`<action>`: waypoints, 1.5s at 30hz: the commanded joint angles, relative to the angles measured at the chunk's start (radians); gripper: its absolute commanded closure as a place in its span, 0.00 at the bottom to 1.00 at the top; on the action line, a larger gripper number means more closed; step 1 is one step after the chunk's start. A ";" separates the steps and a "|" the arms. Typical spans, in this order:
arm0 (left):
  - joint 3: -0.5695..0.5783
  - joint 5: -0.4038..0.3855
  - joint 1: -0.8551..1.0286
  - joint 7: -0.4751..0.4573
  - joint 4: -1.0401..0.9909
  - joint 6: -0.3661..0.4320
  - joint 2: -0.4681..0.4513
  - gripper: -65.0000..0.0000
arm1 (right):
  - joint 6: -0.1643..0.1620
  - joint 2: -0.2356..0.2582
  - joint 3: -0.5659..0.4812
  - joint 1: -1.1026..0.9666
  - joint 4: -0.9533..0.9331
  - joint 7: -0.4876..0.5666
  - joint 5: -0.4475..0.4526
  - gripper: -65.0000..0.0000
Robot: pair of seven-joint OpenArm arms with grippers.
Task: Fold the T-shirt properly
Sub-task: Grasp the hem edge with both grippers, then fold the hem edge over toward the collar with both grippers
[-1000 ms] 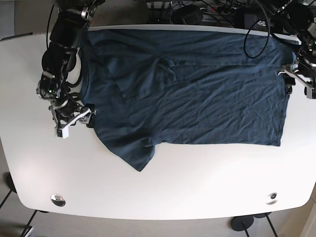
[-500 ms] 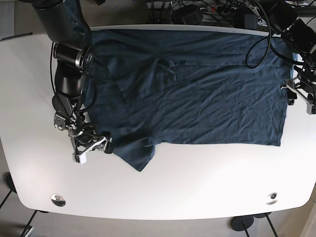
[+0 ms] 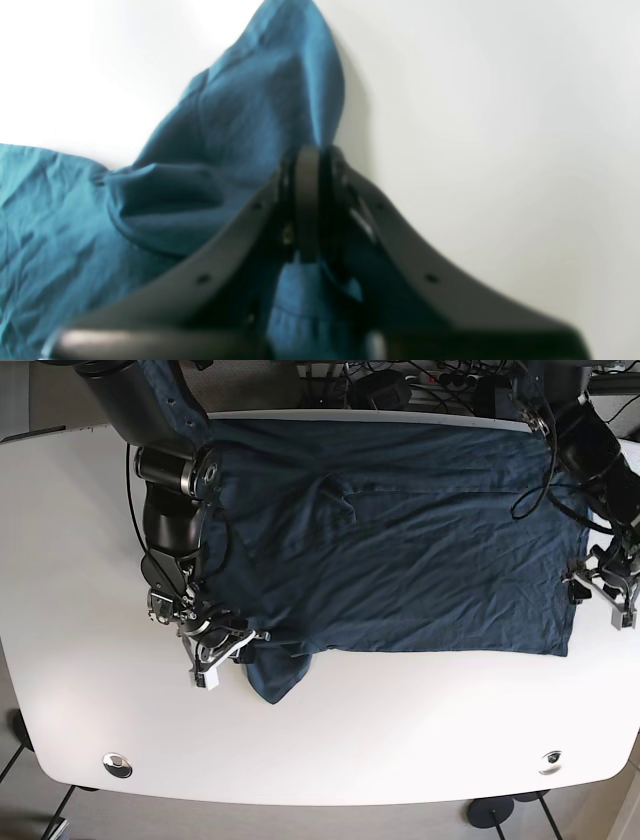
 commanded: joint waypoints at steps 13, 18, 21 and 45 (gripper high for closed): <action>0.264 -0.007 -0.252 -0.447 -0.605 0.104 -0.117 0.25 | 0.005 -0.006 0.002 0.029 0.013 -0.005 0.004 0.97; 0.271 -0.008 -0.248 -0.462 -0.615 0.098 -0.129 0.25 | 0.013 -0.006 0.006 0.029 0.014 -0.003 0.004 0.97; 0.271 -0.008 -0.252 -0.462 -0.616 0.077 -0.102 0.28 | 0.013 -0.006 0.006 0.029 0.014 -0.003 0.004 0.97; 0.096 -0.014 -0.053 -0.258 -0.035 -0.123 -0.027 1.00 | 0.016 -0.034 0.002 -0.147 0.757 -0.367 0.006 0.98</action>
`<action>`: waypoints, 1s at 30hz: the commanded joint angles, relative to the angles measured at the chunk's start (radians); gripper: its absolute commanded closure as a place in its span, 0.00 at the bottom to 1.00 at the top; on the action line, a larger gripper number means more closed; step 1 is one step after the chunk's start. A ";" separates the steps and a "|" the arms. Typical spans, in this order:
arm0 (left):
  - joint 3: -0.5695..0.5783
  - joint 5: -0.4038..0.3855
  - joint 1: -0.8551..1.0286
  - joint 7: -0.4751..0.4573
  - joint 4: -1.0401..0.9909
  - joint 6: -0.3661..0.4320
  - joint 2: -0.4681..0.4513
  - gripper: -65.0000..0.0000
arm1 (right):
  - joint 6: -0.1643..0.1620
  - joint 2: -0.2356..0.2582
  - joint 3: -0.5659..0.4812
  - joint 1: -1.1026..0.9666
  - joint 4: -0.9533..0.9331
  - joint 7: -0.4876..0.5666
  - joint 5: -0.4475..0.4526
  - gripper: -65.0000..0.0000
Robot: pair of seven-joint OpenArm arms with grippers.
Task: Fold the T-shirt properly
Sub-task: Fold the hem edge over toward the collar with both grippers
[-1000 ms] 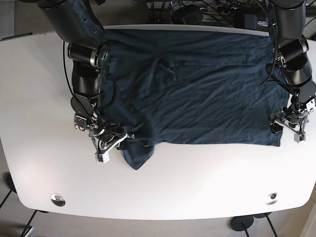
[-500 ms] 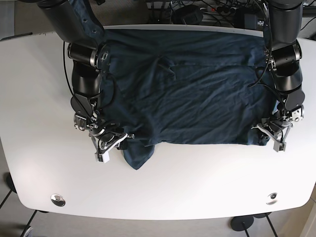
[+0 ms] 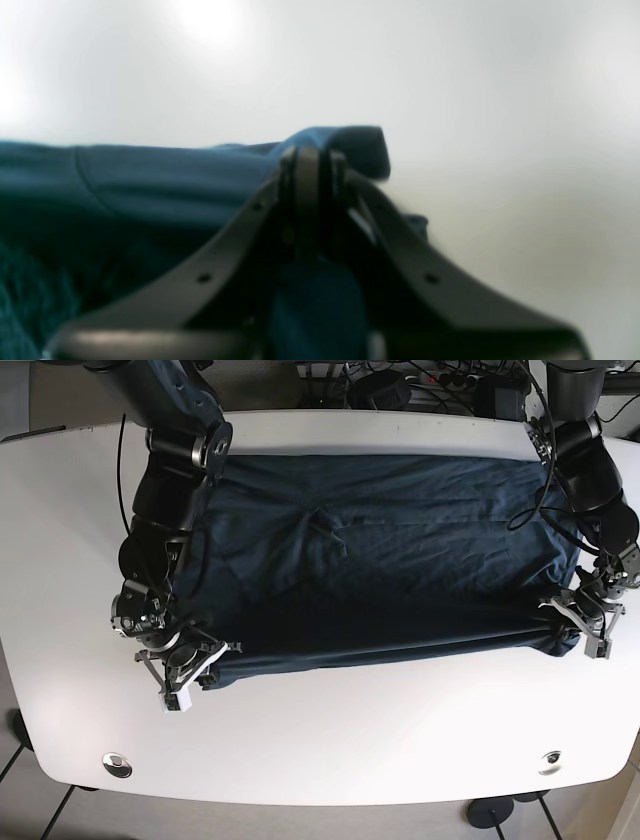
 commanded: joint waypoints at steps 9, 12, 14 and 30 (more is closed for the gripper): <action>-0.153 -0.009 0.288 0.105 0.501 0.009 0.112 1.00 | 0.030 -0.023 0.001 -0.299 0.596 -0.289 0.105 0.98; -0.164 -0.008 0.389 0.105 0.604 0.009 0.141 1.00 | 0.025 -0.024 0.001 -0.420 0.698 -0.341 0.182 0.98; -0.167 -0.009 0.446 0.105 0.636 0.009 0.141 1.00 | 0.025 -0.024 0.002 -0.493 0.731 -0.344 0.214 0.98; -0.169 -0.002 0.636 0.105 0.665 0.009 0.132 0.81 | 0.034 -0.018 0.007 -0.725 0.758 -0.338 0.237 0.95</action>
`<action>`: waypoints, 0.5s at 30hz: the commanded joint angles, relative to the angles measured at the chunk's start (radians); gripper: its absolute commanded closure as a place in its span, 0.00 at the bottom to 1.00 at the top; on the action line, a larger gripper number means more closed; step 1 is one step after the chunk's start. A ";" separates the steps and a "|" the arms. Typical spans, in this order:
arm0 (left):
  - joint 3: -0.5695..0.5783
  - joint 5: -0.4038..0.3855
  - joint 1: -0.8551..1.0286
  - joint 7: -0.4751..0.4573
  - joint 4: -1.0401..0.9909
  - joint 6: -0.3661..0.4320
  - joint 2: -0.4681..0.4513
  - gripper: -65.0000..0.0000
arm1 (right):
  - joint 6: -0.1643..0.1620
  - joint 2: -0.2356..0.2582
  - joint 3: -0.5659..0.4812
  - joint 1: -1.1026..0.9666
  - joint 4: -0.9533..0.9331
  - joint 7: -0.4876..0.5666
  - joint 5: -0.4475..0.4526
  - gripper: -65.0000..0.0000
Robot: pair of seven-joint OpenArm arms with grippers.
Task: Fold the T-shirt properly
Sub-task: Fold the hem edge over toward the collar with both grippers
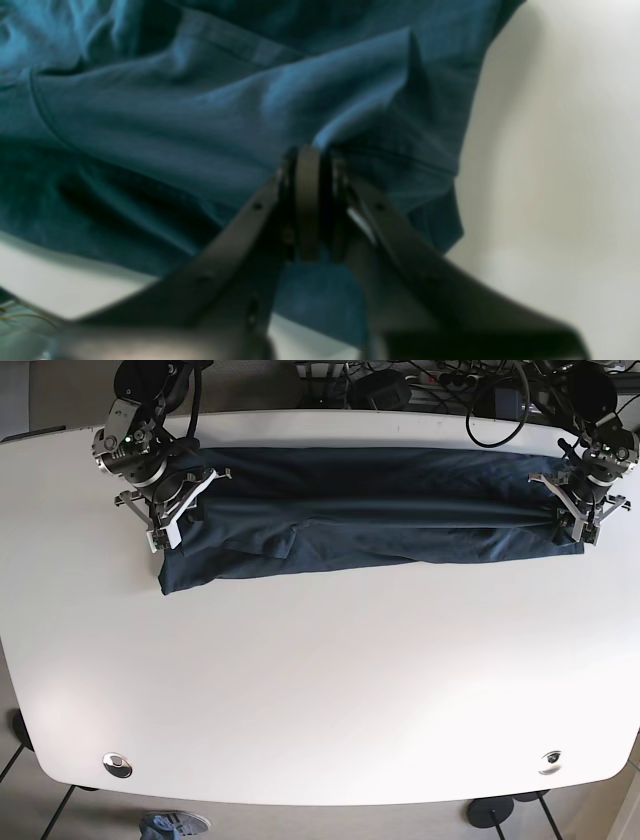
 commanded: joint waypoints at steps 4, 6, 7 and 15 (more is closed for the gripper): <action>-0.008 -0.010 0.013 -0.014 0.025 0.010 -0.034 0.47 | 0.001 0.003 0.007 -0.014 0.029 0.018 0.000 0.59; -0.009 -0.010 0.015 -0.014 0.045 0.010 -0.034 0.46 | 0.001 0.001 0.034 -0.014 0.030 0.027 0.057 0.48; -0.022 -0.012 0.015 -0.014 0.066 0.010 -0.034 0.46 | 0.001 0.003 0.062 -0.014 0.030 0.038 0.107 0.45; -0.048 -0.207 0.058 -0.013 0.131 0.010 -0.029 0.46 | -0.006 0.078 0.019 0.018 -0.034 0.056 0.402 0.44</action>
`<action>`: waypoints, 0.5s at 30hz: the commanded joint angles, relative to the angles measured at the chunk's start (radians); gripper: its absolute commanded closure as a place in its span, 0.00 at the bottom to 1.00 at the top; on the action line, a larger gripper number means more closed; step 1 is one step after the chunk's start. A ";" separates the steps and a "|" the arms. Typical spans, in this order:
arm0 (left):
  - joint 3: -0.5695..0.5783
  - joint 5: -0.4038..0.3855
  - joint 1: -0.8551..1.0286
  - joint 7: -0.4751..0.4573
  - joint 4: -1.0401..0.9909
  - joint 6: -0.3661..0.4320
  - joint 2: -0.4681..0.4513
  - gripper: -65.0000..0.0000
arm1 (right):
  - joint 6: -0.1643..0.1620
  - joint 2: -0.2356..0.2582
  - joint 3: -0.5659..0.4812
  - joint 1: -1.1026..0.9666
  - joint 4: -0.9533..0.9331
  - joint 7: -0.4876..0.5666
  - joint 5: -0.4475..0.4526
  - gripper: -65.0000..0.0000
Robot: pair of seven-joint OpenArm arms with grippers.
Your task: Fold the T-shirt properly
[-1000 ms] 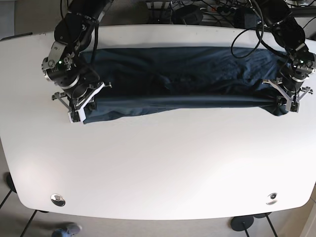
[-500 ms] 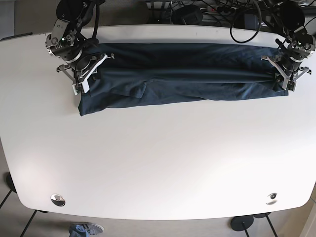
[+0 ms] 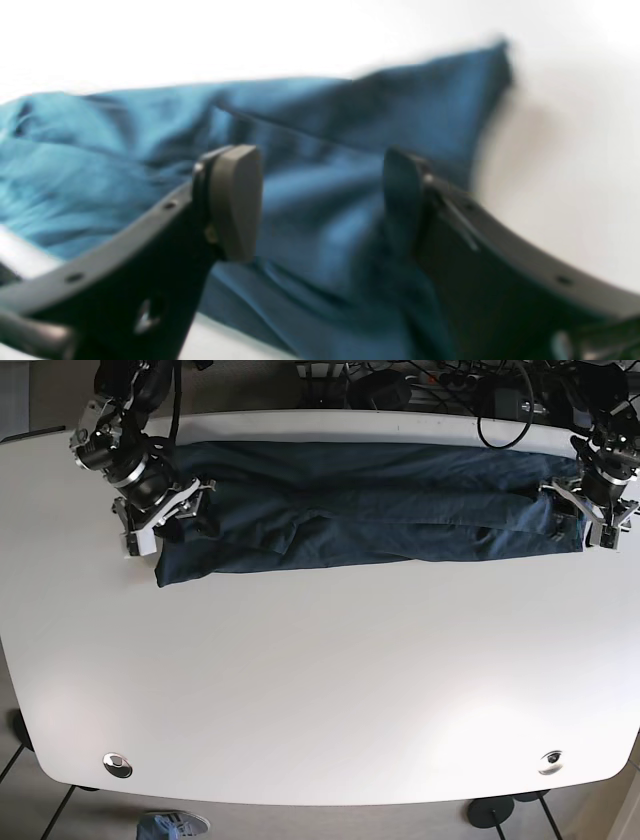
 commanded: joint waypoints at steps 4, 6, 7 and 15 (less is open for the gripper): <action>0.049 0.079 0.015 -0.014 -0.070 0.005 -0.014 0.63 | -0.003 0.005 -0.074 -0.007 -0.036 0.022 -0.042 0.49; 0.052 0.099 0.017 -0.014 -0.106 0.005 -0.014 0.83 | -0.003 0.005 -0.072 -0.009 -0.065 0.024 -0.074 0.63; 0.049 0.104 0.017 -0.014 -0.113 0.005 -0.014 0.93 | -0.003 0.005 -0.069 -0.009 -0.091 0.024 -0.097 0.76; 0.084 0.105 -0.040 -0.014 -0.228 0.005 -0.020 0.95 | -0.004 0.008 -0.068 0.045 -0.275 0.153 -0.320 0.89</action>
